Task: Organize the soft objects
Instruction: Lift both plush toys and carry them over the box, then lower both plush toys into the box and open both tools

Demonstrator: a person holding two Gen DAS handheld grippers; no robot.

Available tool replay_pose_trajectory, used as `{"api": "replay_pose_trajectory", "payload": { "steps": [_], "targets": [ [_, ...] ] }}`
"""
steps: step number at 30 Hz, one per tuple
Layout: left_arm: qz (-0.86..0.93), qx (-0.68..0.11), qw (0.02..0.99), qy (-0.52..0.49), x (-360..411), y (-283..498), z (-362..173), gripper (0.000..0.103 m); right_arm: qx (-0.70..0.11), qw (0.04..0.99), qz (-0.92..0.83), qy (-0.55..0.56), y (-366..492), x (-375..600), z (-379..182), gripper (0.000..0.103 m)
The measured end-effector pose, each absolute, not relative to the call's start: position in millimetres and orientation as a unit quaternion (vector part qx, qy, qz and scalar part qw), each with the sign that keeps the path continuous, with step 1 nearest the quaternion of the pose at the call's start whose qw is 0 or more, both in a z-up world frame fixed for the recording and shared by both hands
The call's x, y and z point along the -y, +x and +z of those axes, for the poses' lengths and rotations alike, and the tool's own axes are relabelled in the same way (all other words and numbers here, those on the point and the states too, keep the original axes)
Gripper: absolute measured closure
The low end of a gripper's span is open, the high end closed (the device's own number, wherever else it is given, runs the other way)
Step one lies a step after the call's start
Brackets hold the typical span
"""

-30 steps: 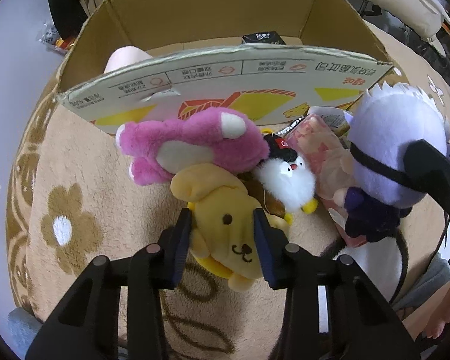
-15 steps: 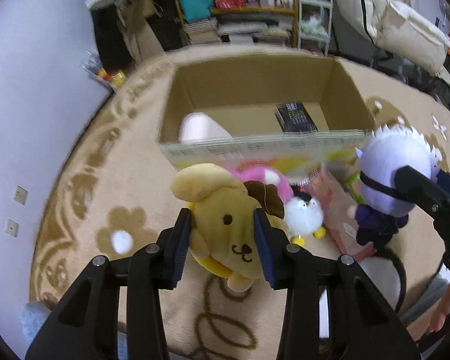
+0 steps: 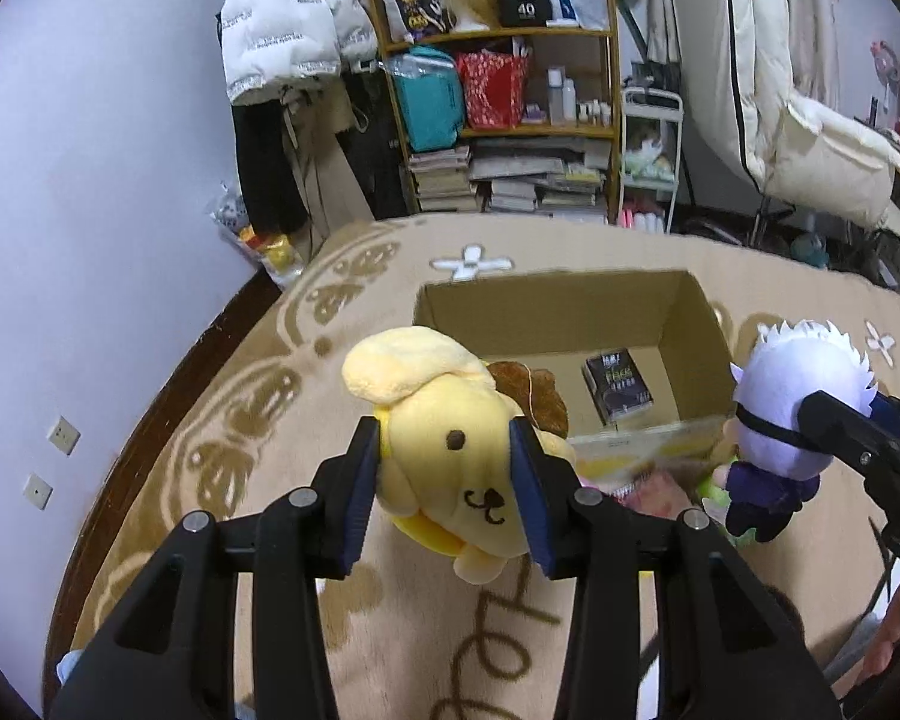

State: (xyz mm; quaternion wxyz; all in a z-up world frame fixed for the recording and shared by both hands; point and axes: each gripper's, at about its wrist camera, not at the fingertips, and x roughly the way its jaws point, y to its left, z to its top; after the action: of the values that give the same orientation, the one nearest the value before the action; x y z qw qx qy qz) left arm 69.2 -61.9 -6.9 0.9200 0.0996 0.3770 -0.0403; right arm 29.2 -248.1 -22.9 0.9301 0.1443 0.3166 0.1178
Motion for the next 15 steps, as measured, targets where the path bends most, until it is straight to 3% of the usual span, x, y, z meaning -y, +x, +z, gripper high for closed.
{"api": "replay_pose_trajectory", "payload": {
  "steps": [15],
  "targets": [
    [-0.037,-0.300,0.946,0.121,62,116,15,0.061,-0.280,0.942,0.131,0.132,74,246,-8,0.054]
  ]
}}
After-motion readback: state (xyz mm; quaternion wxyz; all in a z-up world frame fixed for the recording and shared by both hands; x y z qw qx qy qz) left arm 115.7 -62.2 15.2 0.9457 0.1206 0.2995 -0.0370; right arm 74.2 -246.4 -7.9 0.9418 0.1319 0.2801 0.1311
